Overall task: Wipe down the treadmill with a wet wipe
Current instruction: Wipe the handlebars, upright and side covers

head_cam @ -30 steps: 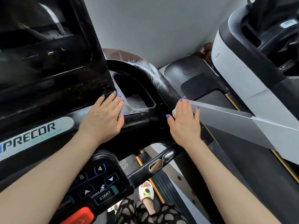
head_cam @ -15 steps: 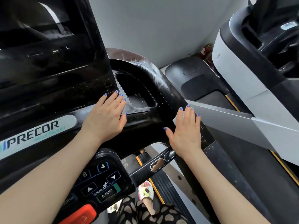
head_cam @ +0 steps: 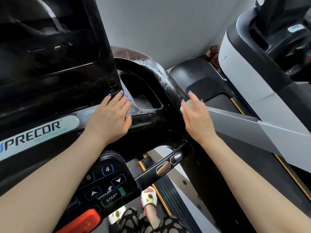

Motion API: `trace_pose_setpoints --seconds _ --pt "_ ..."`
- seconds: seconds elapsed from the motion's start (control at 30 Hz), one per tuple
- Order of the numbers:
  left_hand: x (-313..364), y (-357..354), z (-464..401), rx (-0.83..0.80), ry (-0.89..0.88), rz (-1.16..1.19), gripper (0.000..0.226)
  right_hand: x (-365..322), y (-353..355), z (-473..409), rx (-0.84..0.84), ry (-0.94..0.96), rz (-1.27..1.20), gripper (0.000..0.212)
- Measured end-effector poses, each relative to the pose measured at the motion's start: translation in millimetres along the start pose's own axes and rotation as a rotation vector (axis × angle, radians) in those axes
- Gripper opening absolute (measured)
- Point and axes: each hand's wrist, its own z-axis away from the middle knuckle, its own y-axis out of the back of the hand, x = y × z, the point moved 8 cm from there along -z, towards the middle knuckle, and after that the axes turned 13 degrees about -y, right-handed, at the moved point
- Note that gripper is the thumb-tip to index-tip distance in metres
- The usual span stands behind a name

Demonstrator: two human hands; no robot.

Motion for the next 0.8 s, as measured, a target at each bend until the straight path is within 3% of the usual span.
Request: trace_pose_setpoints --seconds 0.1,0.2,0.3,0.43,0.53,0.8 --pt "0 -1 0 -0.002 -0.001 0.005 0.064 2 27 12 0.278 0.141 -0.137 0.026" --pt "-1 1 0 0.000 0.002 0.008 0.065 -14 29 13 0.355 0.338 -0.079 0.020" --pt "-1 1 0 0.001 0.005 0.012 0.065 -28 10 8 0.188 0.454 0.056 0.020" --pt "-1 1 0 -0.002 0.011 0.013 0.065 -39 -13 2 -0.085 0.409 0.329 0.060" --pt "0 1 0 0.005 0.007 0.024 0.065 -51 -30 -10 -0.227 0.384 0.547 0.067" --pt "-1 1 1 -0.007 0.002 0.050 0.066 -18 -8 46 -0.204 0.185 0.360 0.061"
